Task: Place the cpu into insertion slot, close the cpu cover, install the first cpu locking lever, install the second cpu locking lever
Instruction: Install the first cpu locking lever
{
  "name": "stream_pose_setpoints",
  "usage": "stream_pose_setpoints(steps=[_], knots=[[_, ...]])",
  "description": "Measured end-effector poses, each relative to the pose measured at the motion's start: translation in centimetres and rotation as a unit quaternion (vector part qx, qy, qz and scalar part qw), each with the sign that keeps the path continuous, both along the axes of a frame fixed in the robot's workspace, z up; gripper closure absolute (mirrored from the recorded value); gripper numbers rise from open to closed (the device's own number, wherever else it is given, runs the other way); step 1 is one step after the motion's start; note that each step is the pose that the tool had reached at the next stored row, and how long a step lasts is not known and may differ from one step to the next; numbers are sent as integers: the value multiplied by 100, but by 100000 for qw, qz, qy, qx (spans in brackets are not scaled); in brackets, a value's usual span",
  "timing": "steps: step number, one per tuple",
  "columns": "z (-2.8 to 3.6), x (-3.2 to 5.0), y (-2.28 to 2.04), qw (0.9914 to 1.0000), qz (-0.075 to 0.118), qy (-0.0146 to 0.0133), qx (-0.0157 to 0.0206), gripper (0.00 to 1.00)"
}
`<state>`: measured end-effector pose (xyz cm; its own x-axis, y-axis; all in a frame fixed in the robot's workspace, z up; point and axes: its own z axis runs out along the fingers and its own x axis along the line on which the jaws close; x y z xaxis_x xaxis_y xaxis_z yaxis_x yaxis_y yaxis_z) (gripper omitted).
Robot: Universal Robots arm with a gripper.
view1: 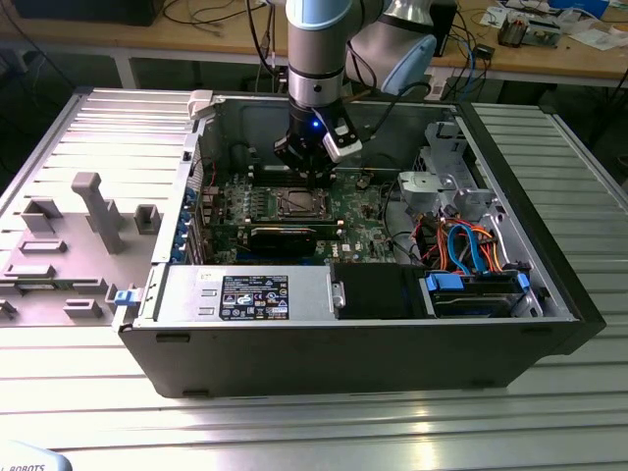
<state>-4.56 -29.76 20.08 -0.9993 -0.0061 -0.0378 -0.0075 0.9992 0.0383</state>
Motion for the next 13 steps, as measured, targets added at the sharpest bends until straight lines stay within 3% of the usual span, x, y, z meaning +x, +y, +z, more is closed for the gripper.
stream_pose_setpoints(steps=[2,3,5,13], knots=[[-1,0,-1,99999,12,-2,403,89],[-1,0,0,99996,2,-7,878,89],[-2,0,1,99990,-4,-9,1446,89],[47,0,0,99989,1,-11,1449,89]])
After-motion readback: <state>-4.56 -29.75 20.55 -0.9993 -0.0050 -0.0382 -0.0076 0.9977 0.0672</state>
